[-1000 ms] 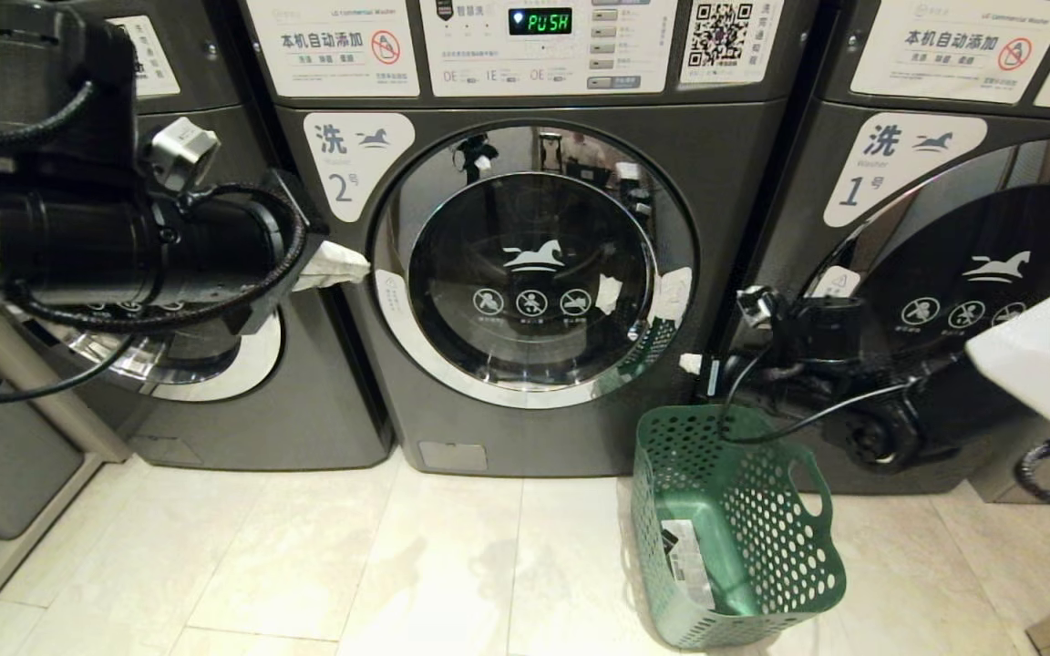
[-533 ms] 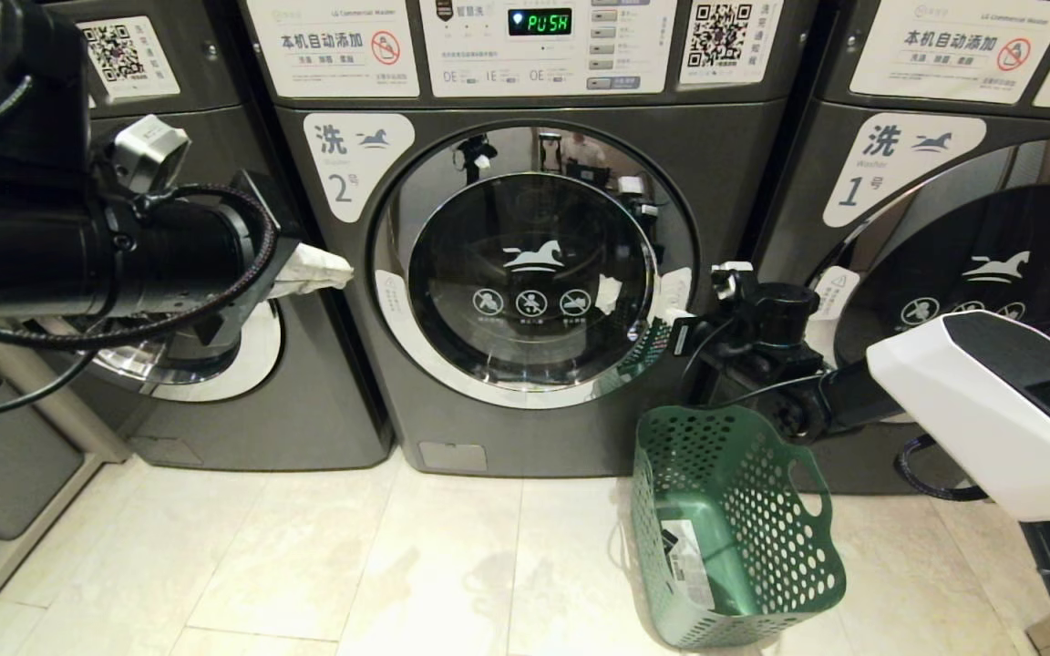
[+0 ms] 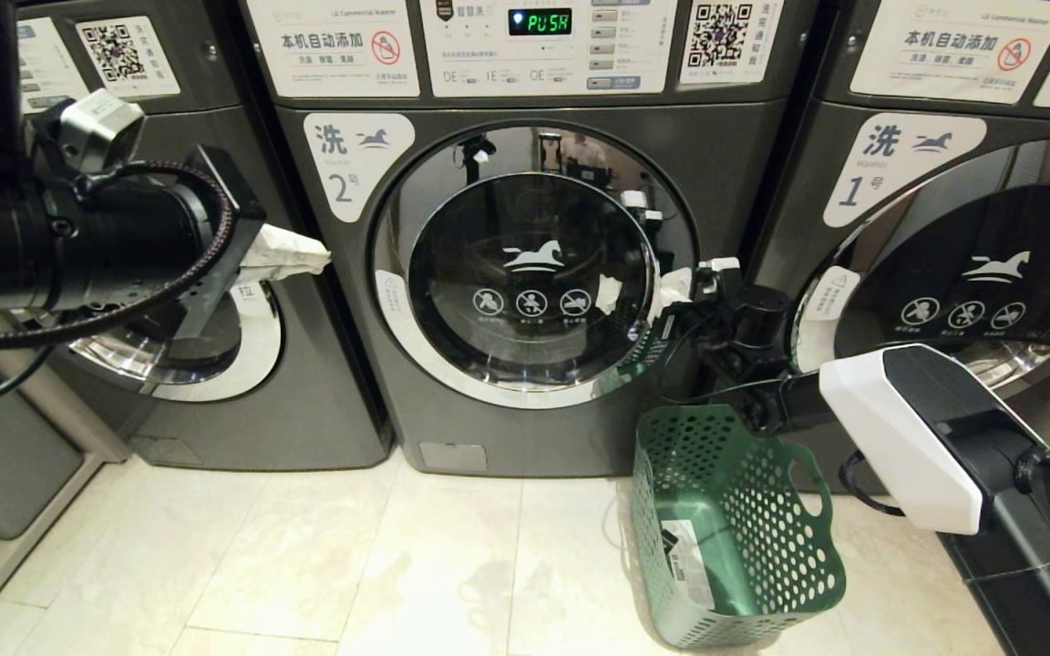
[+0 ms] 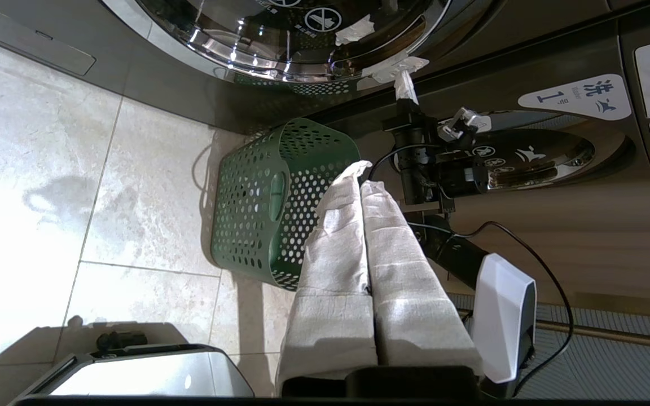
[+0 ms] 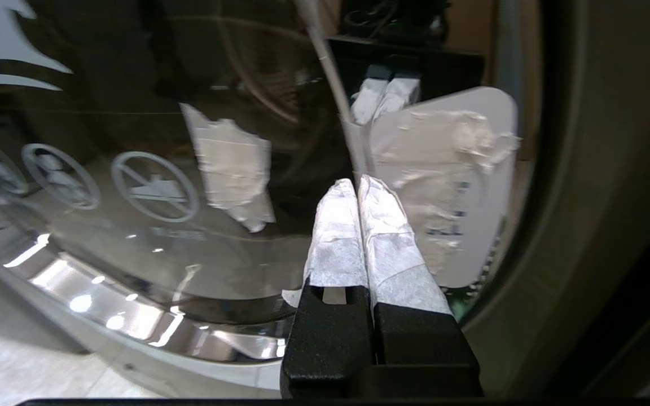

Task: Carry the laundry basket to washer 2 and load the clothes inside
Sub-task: Press the washing machine door tightly with the right hand

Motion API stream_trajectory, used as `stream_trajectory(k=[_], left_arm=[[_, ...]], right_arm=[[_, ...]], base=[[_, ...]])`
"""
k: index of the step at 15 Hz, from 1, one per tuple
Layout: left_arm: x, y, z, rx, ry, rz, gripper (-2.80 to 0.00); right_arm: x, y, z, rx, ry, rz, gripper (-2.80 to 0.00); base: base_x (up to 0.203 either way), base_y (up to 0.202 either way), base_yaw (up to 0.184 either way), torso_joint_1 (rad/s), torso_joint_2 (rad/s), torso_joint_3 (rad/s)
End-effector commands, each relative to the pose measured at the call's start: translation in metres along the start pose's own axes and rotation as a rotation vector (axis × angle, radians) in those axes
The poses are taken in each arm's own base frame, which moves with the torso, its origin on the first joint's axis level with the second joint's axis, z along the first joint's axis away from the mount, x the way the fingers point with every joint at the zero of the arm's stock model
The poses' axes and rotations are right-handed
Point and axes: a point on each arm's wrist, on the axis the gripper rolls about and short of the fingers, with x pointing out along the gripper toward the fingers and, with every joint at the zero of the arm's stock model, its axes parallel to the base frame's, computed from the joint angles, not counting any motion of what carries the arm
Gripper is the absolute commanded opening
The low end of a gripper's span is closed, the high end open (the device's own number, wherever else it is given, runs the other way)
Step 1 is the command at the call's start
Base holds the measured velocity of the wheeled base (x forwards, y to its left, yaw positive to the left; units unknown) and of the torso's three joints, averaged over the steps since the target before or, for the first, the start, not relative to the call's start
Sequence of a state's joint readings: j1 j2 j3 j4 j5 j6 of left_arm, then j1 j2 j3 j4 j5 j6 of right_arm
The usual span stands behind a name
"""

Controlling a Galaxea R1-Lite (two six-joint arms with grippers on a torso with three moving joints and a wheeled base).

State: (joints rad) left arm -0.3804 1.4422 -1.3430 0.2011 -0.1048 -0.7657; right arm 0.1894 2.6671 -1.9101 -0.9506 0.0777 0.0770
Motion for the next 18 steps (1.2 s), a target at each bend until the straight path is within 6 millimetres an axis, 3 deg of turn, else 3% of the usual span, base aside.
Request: stream_trajectory(k=[1,6,11,16,18], left_arm=[[-0.003,-0.001,0.001,-0.004,-0.005,-0.003,-2.8],[0.002,0.0,0.001,-0.004,0.001,-0.001,-2.8],[-0.008,-0.003,0.002,0.001,-0.019,-0.008,-2.8],[-0.003,0.018,-0.004,0.299,-0.141,0.286,-2.8],[-0.004,0.017,-0.002,0.328,-0.146,0.296,-2.8]], right_arm=[[0.002,-0.01,-0.015,-0.009,0.003,-0.025,-2.8],[0.001,-0.02,0.008,-0.01,-0.045,-0.076,-2.8],[0.002,-0.018,0.0,-0.005,-0.032,-0.071,-2.8],[0.002,-0.015,-0.006,-0.003,-0.023,-0.061,-2.8],[0.002,-0.017,-0.008,-0.003,-0.018,-0.066,-2.8]], base=[[0.0,0.0,0.0,0.0,0.0,0.0],[0.0,0.0,0.0,0.0,0.0,0.0],[0.0,0.0,0.0,0.0,0.0,0.0],[0.0,0.0,0.0,0.0,0.0,0.0],[0.0,0.0,0.0,0.0,0.0,0.0]])
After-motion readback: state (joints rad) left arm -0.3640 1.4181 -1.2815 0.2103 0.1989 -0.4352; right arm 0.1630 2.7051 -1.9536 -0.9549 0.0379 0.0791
